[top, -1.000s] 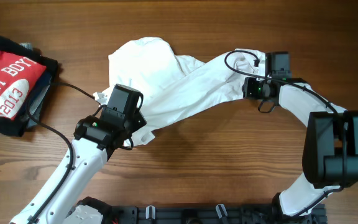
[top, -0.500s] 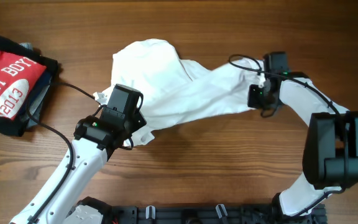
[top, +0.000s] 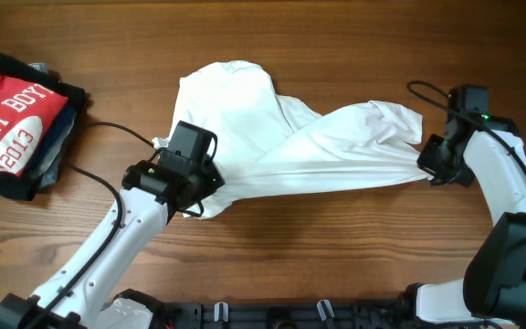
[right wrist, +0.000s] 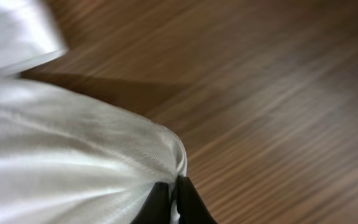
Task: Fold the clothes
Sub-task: 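Pull the shirt edge rightward with the right gripper to spread it, then release with the left gripper and move it to the shirt's lower-left hem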
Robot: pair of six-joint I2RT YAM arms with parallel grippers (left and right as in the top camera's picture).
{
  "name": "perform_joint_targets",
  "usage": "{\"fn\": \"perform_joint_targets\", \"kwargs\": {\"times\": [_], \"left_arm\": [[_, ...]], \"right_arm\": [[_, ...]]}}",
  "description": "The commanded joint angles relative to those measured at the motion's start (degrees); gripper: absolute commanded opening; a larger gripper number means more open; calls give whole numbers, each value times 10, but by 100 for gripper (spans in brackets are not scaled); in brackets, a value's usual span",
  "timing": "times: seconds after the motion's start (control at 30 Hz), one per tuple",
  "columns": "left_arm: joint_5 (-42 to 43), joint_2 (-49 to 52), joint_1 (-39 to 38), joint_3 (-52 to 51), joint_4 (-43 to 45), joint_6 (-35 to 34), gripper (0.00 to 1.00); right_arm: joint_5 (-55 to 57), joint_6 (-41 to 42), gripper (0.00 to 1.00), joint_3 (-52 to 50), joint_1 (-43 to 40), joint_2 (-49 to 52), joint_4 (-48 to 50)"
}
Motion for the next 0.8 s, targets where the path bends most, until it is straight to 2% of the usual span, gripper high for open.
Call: {"fn": "perform_joint_targets", "kwargs": {"times": [0.0,0.13,0.17,0.2,0.23,0.27,0.37,0.4,0.43,0.57,0.77], "left_arm": [[78,19,-20,0,22,7,4],[151,20,-66,0,56,7,7],[159,20,-76,0,62,7,21],[159,20,-90,0,66,7,45],[160,20,-101,0,66,7,53],[162,20,-109,0,66,7,56],[167,20,-124,0,63,10,60],[162,20,-123,1,63,45,60],[131,13,-111,1,47,67,57],[-15,-5,-66,1,-46,66,59],[-41,61,-53,-18,-45,67,65]], "right_arm": [[83,52,4,-1,-45,-5,-10],[106,83,4,-1,-72,-5,-15],[106,91,4,-1,-75,-5,-15],[106,91,4,-1,-75,-5,-14],[106,91,4,-1,-75,-5,-13],[108,91,4,-1,-75,-5,-11],[110,91,4,-1,-75,-5,-8],[110,91,4,-1,-75,-5,-9],[110,91,4,-1,-75,-5,-8],[110,91,4,-1,-75,-5,-7],[105,91,4,-1,-75,-5,-7]]}}
